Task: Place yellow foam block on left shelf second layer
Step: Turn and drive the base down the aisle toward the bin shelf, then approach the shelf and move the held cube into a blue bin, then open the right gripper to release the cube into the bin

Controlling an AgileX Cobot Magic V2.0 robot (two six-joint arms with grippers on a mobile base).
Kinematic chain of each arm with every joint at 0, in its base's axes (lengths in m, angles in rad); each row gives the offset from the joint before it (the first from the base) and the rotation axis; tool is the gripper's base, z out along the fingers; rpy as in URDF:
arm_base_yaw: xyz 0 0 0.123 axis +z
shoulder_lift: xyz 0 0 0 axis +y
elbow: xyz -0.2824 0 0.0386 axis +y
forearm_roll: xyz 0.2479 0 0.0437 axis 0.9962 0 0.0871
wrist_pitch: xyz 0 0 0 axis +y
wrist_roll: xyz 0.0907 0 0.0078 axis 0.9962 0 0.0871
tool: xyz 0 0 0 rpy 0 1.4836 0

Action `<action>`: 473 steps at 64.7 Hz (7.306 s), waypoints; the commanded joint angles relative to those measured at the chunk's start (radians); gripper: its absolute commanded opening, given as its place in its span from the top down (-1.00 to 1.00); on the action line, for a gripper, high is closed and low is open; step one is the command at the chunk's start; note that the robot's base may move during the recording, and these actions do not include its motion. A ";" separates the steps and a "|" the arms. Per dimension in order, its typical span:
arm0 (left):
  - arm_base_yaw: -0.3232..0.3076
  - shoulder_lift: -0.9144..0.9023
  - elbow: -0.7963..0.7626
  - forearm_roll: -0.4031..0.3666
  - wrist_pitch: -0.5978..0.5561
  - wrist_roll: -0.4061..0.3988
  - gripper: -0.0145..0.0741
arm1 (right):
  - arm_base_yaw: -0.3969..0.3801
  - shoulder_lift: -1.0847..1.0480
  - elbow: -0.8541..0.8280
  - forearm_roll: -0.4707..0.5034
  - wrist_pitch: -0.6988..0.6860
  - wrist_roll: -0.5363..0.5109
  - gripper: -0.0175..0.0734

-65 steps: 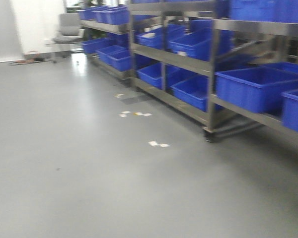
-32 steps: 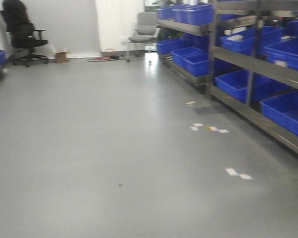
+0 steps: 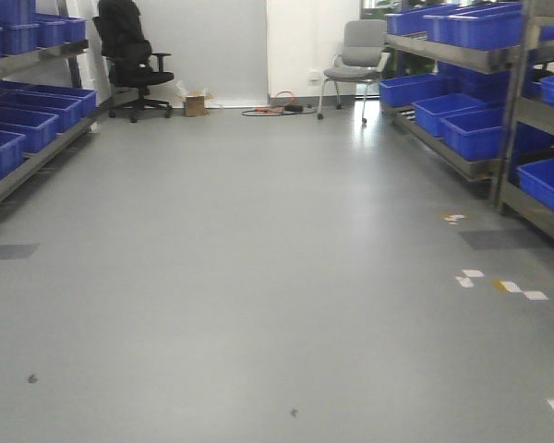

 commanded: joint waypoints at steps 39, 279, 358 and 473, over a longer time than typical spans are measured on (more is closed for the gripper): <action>-0.007 -0.019 0.020 -0.006 -0.082 -0.005 0.36 | -0.007 0.012 -0.030 -0.010 -0.092 -0.010 -0.40; -0.007 -0.019 0.020 -0.006 -0.082 -0.005 0.36 | -0.007 0.012 -0.030 -0.010 -0.092 -0.010 -0.40; -0.007 -0.019 0.020 -0.006 -0.082 -0.005 0.36 | -0.007 0.086 -0.033 0.154 -0.208 0.016 -0.40; -0.007 -0.019 0.020 -0.006 -0.082 -0.005 0.36 | -0.007 0.756 -0.346 0.143 -0.459 0.007 0.49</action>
